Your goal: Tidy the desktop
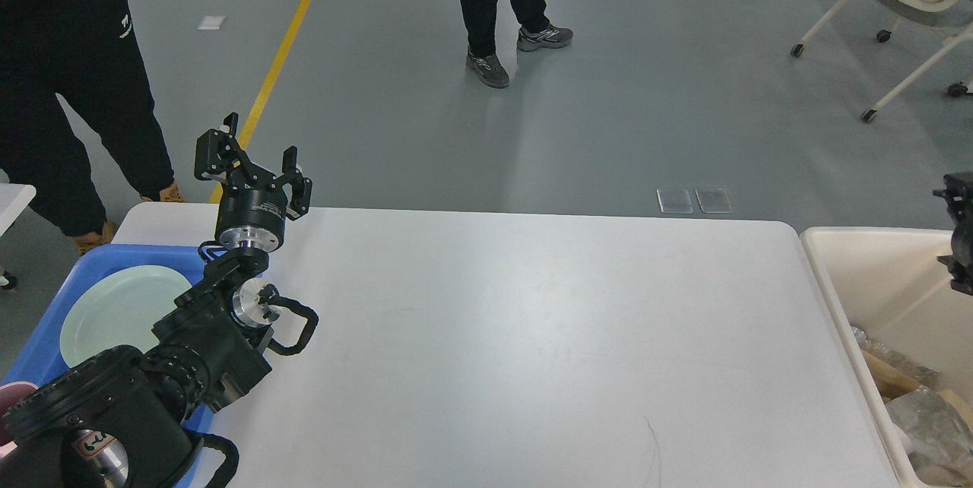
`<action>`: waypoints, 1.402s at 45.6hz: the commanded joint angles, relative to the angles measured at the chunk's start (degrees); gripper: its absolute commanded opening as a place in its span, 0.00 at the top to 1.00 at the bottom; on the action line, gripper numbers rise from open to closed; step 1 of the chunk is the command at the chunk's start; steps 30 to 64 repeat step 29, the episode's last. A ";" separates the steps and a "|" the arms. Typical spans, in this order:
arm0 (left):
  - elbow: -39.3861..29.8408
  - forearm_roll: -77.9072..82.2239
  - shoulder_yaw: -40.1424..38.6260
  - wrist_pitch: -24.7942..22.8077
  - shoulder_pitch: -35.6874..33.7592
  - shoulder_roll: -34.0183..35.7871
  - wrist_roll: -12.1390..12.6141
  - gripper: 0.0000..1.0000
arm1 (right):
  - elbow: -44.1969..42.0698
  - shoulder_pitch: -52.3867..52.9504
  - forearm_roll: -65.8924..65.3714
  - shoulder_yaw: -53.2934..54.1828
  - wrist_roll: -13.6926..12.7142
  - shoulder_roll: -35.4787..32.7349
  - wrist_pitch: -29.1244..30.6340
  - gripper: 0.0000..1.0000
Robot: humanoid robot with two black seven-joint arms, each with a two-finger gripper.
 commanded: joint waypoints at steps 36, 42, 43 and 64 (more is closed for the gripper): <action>0.07 -0.01 0.00 -0.03 0.00 0.00 0.00 0.04 | 14.68 -7.08 -0.08 24.69 29.36 12.05 0.20 0.00; 0.07 -0.01 0.00 -0.03 0.00 0.00 0.00 0.04 | 14.68 -7.08 -0.08 24.69 29.36 12.05 0.20 0.00; 0.07 -0.01 0.00 -0.03 0.00 0.00 0.00 0.04 | 14.68 -7.08 -0.08 24.69 29.36 12.05 0.20 0.00; 0.07 -0.01 0.00 -0.03 0.00 0.00 0.00 0.04 | 14.68 -7.08 -0.08 24.69 29.36 12.05 0.20 0.00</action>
